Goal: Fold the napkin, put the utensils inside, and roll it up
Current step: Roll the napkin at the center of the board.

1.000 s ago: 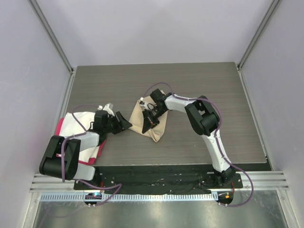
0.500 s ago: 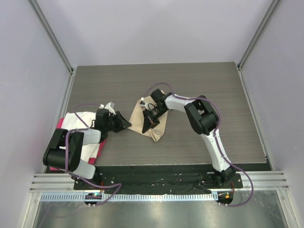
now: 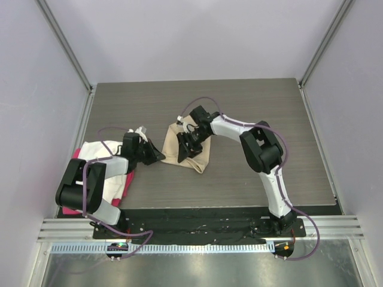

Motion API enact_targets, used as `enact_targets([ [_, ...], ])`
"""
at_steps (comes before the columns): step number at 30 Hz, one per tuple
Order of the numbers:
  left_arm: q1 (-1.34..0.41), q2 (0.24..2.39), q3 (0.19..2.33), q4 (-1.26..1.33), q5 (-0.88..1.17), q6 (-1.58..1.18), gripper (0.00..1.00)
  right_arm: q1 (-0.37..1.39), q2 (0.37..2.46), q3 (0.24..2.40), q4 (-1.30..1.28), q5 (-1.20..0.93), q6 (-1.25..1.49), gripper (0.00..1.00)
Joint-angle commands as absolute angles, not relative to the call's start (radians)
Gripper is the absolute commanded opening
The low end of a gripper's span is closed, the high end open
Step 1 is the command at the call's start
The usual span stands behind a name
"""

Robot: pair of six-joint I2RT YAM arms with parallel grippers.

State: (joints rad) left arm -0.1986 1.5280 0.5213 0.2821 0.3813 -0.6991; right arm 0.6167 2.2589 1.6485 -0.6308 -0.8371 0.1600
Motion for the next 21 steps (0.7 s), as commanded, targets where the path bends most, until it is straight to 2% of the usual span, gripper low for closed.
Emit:
enact_targets([
  [1, -0.196, 1.523, 0.589, 0.126, 0.348, -0.669, 0.00, 0.633, 2.051, 1.615, -0.592, -0.580, 0.065, 0.67],
  [4, -0.196, 1.526, 0.610, 0.083, 0.360, -0.672, 0.00, 0.675, 1.921, 1.536, -0.534, -0.470, 0.014, 0.71],
  [7, -0.196, 1.525, 0.624, 0.052, 0.365, -0.680, 0.00, 0.724, 1.778, 1.401, -0.407, -0.263, -0.044, 0.73],
  [11, -0.198, 1.520, 0.649, 0.006, 0.367, -0.676, 0.00, 0.888, 1.657, 1.202, -0.307, 0.173, -0.139, 0.75],
  [14, -0.198, 1.520, 0.663, -0.021, 0.367, -0.676, 0.00, 0.983, 1.606, 1.099, -0.239, 0.387, -0.170, 0.75],
  [21, -0.198, 1.525, 0.673, -0.043, 0.364, -0.678, 0.00, 1.100, 1.571, 0.983, -0.131, 0.541, -0.201, 0.75],
])
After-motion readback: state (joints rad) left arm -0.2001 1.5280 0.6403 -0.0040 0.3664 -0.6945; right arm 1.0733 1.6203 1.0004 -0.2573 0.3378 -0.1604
